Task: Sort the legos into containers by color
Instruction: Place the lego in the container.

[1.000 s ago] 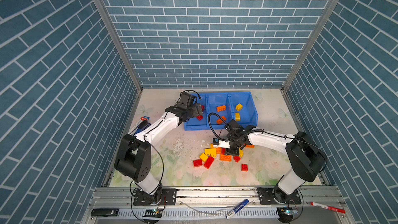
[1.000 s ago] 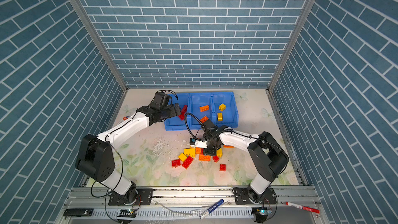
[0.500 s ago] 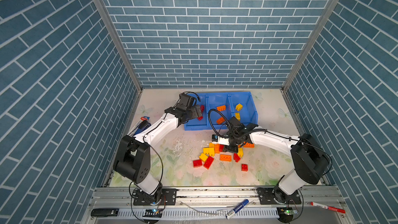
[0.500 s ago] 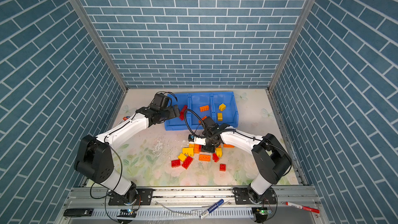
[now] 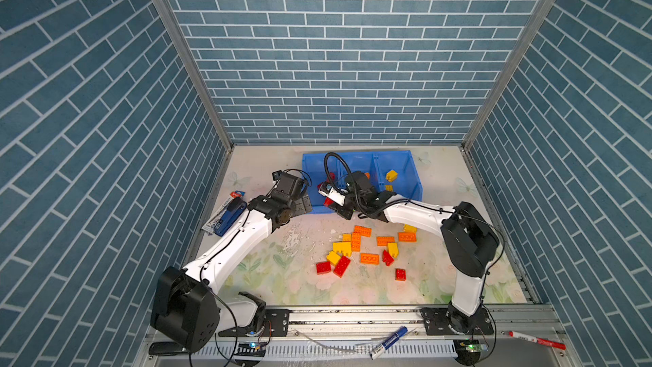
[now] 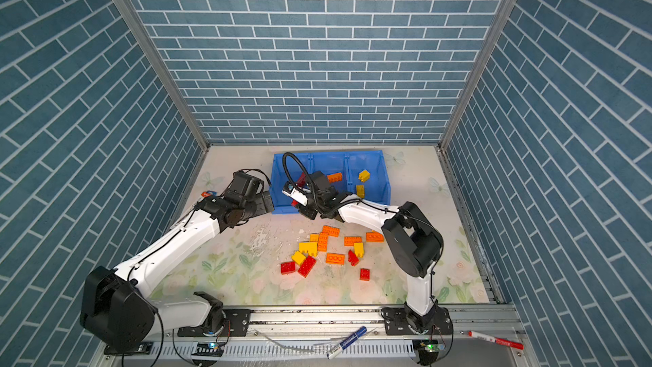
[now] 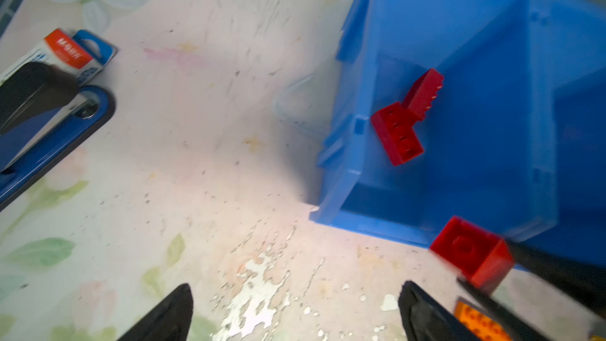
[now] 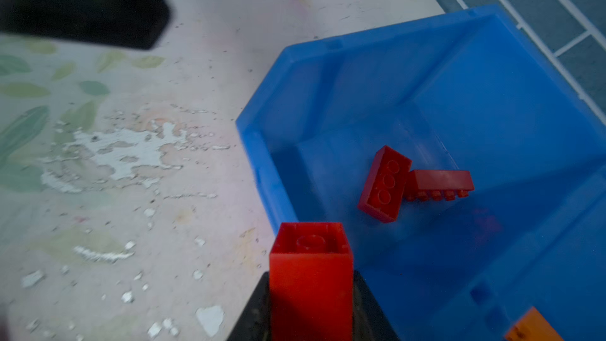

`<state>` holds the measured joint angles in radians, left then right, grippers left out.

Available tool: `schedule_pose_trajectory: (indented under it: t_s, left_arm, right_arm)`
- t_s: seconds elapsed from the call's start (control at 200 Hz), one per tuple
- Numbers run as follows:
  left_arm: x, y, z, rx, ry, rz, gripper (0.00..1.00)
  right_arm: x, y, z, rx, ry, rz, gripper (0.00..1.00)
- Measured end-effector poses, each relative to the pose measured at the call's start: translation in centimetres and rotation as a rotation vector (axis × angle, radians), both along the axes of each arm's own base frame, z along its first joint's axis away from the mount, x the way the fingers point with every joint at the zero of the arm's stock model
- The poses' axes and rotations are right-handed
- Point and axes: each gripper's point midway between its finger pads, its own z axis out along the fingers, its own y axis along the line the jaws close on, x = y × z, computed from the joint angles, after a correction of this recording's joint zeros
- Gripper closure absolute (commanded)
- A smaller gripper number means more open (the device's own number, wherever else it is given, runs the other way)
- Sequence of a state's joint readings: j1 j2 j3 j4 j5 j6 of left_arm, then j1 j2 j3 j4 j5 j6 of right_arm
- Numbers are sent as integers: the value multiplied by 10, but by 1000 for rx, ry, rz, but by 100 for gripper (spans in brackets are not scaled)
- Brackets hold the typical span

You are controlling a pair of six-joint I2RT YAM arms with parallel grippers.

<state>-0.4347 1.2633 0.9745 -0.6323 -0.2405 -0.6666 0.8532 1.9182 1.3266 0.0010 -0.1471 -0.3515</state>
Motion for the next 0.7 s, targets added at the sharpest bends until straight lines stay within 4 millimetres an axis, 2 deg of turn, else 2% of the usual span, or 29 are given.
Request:
schedule_pose_trajectory:
  t_s: [0.125,0.22,0.32,0.43,0.555,0.7]
  left_arm:
    - [-25,18,-12,41,48,38,1]
    - [-38,27,-18,55,69,59,1]
    - [-44,31,-20,58,77,73,1]
    - [-44,31,-23,58,84,76,1]
    - [-42,29,-28,63,103,74,1]
    - [-39,25,-30,44,100,68,1]
  right_arm:
    - [18,10,-3,8,-14,-66,64]
    - [22,16,-2,22,-16,-91,49]
    - [20,20,0,32,-14,-90,38]
    - [16,21,0,33,-5,-74,34]
    - [-2,10,1,15,14,-29,30]
    - [-49,-24,-9,-57,81,79,28]
